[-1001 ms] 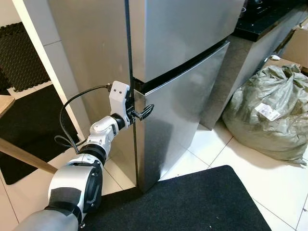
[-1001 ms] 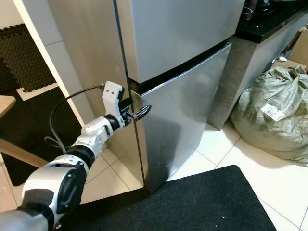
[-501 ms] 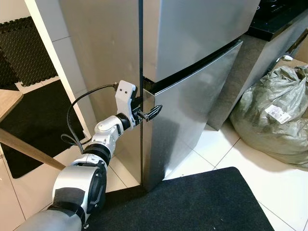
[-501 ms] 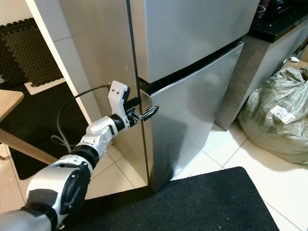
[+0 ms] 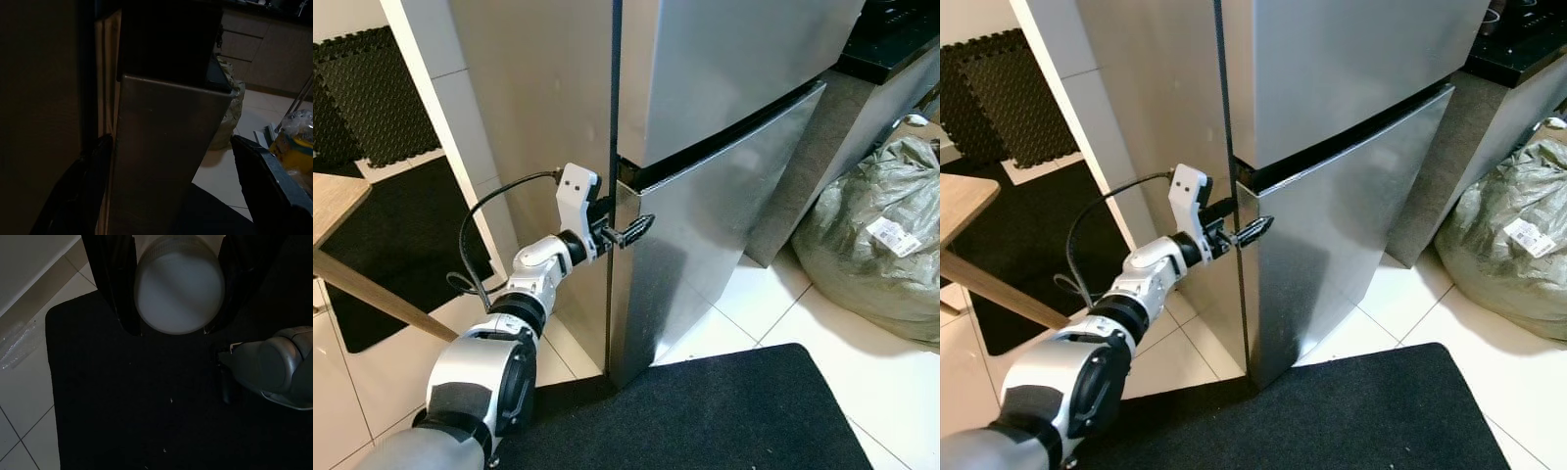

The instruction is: Restocking fridge

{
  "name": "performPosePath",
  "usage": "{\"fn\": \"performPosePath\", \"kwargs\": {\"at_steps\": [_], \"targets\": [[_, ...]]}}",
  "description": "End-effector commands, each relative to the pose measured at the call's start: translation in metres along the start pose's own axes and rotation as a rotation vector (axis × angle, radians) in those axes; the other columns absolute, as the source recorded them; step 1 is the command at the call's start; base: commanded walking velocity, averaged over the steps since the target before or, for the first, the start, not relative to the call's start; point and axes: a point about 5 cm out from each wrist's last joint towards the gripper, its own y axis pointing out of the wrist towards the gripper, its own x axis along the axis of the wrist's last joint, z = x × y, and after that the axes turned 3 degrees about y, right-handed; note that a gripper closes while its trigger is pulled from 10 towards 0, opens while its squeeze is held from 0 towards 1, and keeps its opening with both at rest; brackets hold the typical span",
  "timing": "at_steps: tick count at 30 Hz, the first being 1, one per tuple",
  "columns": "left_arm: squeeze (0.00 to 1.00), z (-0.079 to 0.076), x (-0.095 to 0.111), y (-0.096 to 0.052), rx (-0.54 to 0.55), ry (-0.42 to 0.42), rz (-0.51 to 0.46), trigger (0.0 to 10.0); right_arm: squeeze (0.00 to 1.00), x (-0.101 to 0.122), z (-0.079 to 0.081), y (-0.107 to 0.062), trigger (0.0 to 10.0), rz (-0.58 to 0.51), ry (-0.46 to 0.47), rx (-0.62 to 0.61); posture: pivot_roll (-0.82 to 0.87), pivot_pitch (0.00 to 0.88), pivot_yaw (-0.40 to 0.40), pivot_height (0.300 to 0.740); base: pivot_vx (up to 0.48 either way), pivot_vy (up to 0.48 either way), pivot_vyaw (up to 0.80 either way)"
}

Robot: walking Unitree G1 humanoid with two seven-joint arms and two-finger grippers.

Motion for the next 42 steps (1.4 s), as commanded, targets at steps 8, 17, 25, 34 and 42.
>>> {"fn": "performPosePath", "kwargs": {"at_steps": [8, 17, 25, 34, 42], "targets": [[0.0, -0.04, -0.008, 0.024, -0.232, -0.021, 0.026, 10.0, 0.0, -0.004, -0.005, -0.001, 10.0, 0.012, 0.014, -0.016, -0.25, 0.146, 0.014, 0.74, 0.0, 0.0, 0.0], [0.0, -0.048, -0.008, 0.028, -0.272, -0.025, 0.019, 10.0, 0.0, -0.001, -0.005, -0.001, 10.0, 0.006, 0.016, -0.017, -0.25, 0.139, 0.016, 0.74, 0.0, 0.0, 0.0], [0.0, -0.072, -0.016, 0.034, -0.395, -0.08, -0.009, 10.0, 0.0, 0.0, -0.003, 0.0, 10.0, 0.008, 0.014, -0.016, -0.24, 0.131, 0.016, 0.74, 0.0, 0.0, 0.0], [0.0, -0.135, -0.049, 0.031, -0.646, -0.164, -0.036, 10.0, 0.0, 0.005, 0.002, 0.002, 10.0, 0.003, 0.01, -0.008, -0.23, 0.113, 0.014, 0.74, 0.0, 0.0, 0.0], [0.0, -0.111, -0.061, 0.016, -0.458, -0.221, -0.032, 10.0, 0.0, 0.011, 0.006, 0.004, 10.0, -0.007, 0.011, -0.002, -0.21, 0.095, 0.016, 0.74, 0.0, 0.0, 0.0]]}}
